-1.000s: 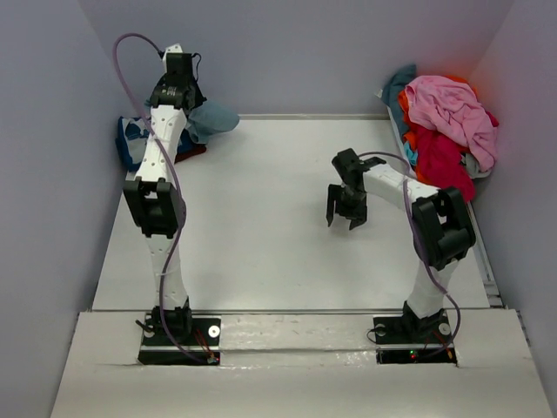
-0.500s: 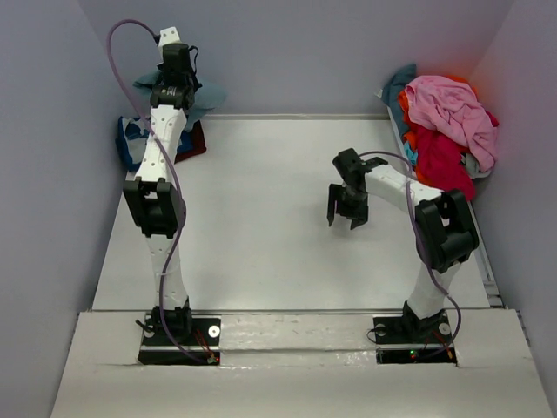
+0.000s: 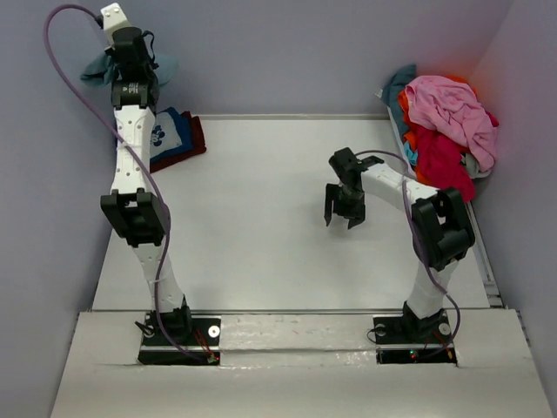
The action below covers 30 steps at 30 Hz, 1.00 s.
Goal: Fold and stack the t-shirts
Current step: Put the neatly folded tshirt into the corner of the board with the left arm
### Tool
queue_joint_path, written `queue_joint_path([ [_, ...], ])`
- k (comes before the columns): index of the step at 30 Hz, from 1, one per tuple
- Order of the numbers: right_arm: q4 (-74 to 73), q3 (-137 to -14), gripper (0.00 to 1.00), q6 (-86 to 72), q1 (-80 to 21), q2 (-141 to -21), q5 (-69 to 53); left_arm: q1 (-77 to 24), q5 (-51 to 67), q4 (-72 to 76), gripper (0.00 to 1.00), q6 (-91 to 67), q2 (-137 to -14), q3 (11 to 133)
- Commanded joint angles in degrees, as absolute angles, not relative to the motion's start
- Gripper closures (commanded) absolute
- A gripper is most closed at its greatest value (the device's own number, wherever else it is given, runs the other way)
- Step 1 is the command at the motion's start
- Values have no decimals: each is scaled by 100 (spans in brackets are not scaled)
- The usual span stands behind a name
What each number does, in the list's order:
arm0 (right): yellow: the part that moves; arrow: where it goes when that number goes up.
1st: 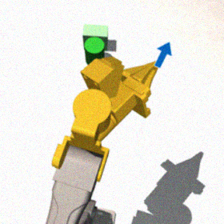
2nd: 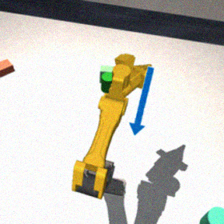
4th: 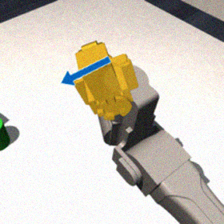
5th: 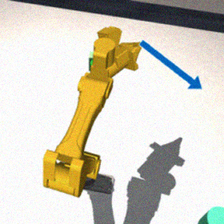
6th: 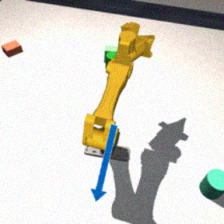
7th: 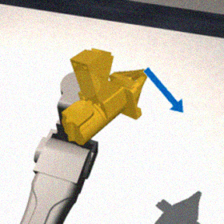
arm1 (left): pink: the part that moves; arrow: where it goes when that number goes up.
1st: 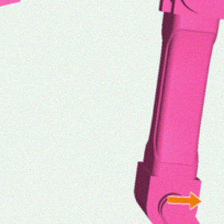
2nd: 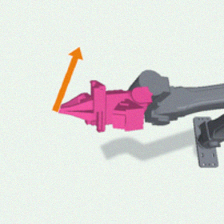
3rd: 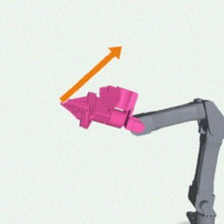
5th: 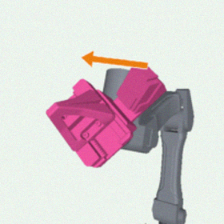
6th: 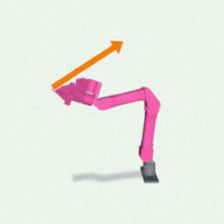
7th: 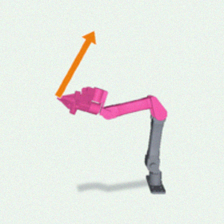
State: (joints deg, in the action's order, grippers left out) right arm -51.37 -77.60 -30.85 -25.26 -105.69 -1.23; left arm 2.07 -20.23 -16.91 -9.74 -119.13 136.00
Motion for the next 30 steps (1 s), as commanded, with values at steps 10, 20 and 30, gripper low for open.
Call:
queue_joint_path([
  [10, -5432, -8270, 29, -2988, -2628, -10942, -26, 782, -1293, -993, 95, -1239, -12031, 13695],
  [20, -5528, -8534, 29, -2927, -2628, -11276, -53, 896, -1073, -1151, 95, -1573, -12788, 13535],
  [30, -5581, -8763, 29, -2892, -2628, -11452, -97, 1010, -1213, -1046, 95, -1345, -12411, 13632],
])
